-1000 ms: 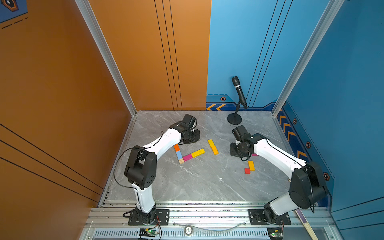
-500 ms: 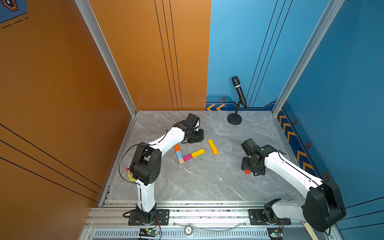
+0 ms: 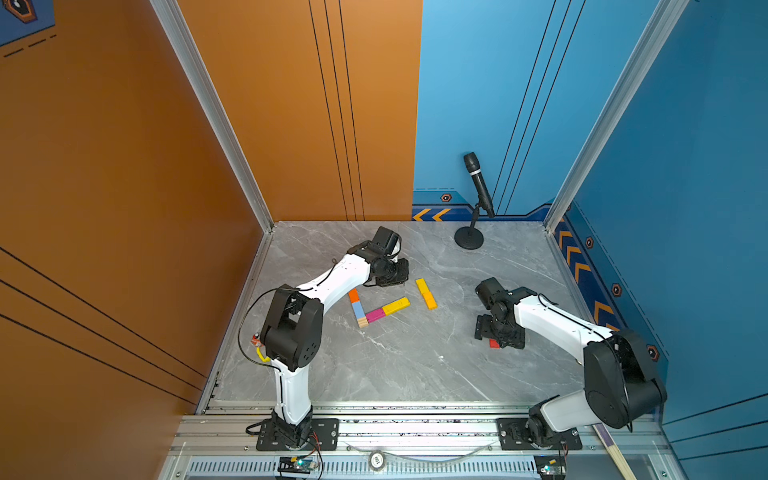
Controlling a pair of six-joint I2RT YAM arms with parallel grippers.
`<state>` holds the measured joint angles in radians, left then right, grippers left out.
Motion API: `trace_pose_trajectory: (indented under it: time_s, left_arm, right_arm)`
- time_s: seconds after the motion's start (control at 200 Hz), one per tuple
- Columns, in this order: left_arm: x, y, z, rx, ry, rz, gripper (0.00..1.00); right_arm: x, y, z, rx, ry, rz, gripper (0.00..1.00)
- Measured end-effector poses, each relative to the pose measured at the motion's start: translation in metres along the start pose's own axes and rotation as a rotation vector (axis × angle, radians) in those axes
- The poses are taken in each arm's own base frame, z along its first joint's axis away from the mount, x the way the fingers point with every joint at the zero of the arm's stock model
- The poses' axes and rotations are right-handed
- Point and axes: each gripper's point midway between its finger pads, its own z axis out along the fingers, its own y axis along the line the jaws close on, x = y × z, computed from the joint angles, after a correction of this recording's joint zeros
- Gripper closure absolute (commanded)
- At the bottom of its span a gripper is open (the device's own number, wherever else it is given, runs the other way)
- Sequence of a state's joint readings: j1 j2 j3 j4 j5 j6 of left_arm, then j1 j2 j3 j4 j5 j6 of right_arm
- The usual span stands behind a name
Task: Assemble the letter v with building blocks
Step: Pick up the building block from the center of the board.
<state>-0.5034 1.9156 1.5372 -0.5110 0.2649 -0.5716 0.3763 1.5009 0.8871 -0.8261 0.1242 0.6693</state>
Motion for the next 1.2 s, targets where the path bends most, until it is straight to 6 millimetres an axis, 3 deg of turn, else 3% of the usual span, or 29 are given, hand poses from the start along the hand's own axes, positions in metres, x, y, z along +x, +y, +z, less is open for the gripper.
trace_pose_trajectory:
  time_s: [0.135, 0.295, 0.591, 0.901, 1.086, 1.201]
  left_arm:
    - [0.000, 0.000, 0.000, 0.000, 0.000, 0.000, 0.97]
    - [0.000, 0.000, 0.000, -0.001, 0.000, -0.001, 0.97]
    - [0.005, 0.004, 0.003, -0.008, 0.011, -0.004, 0.97]
    - [0.006, 0.006, 0.003, -0.013, 0.014, -0.005, 0.98]
    - [0.010, 0.010, 0.005, -0.021, 0.024, -0.010, 0.98]
    - [0.009, 0.011, 0.005, -0.022, 0.023, -0.012, 0.98]
  right_arm:
    - [-0.003, 0.008, 0.010, -0.020, 0.010, -0.010, 0.27]
    - [-0.003, 0.014, 0.018, -0.037, 0.026, -0.012, 0.30]
    - [0.000, 0.020, 0.022, -0.067, 0.029, -0.011, 0.46]
    - [-0.002, 0.028, 0.022, -0.070, 0.026, -0.026, 0.46]
    - [-0.004, 0.031, 0.022, -0.070, 0.025, -0.031, 0.67]
    - [-0.006, 0.033, 0.021, -0.068, 0.025, -0.037, 0.73]
